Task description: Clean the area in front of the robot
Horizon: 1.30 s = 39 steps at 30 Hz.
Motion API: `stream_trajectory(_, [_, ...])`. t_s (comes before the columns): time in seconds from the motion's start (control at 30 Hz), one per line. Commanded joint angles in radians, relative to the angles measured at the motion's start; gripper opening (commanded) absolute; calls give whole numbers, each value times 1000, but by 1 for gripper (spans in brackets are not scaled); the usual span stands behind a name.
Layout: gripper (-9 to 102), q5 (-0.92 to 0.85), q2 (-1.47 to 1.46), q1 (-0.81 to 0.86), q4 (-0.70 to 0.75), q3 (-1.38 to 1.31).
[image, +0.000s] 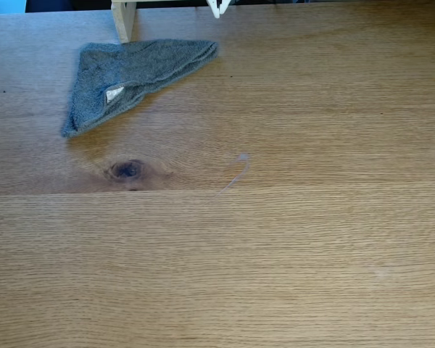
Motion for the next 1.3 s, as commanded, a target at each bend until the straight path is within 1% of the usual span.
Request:
stream_trajectory(0.0, [0, -80, -51, 2, -26, 117])
stream_trajectory(0.53, [0, -91, -55, 0, -37, 117])
stream_trajectory(0.67, [0, -129, -55, 55, -204, 117])
stream_trajectory(0.77, [0, -204, -78, 91, -382, 117])
stream_trajectory(0.83, [0, -258, -86, 95, -449, 115])
stream_trajectory(0.9, [0, -295, -86, 92, -477, 115])
stream_trajectory(1.03, [0, -313, -72, 101, -502, 109])
stream_trajectory(1.1, [0, -293, -5, 101, -437, 86])
stream_trajectory(1.17, [0, -268, -3, 91, -414, 44])
stream_trajectory(1.27, [0, -227, -137, 94, -474, -41])
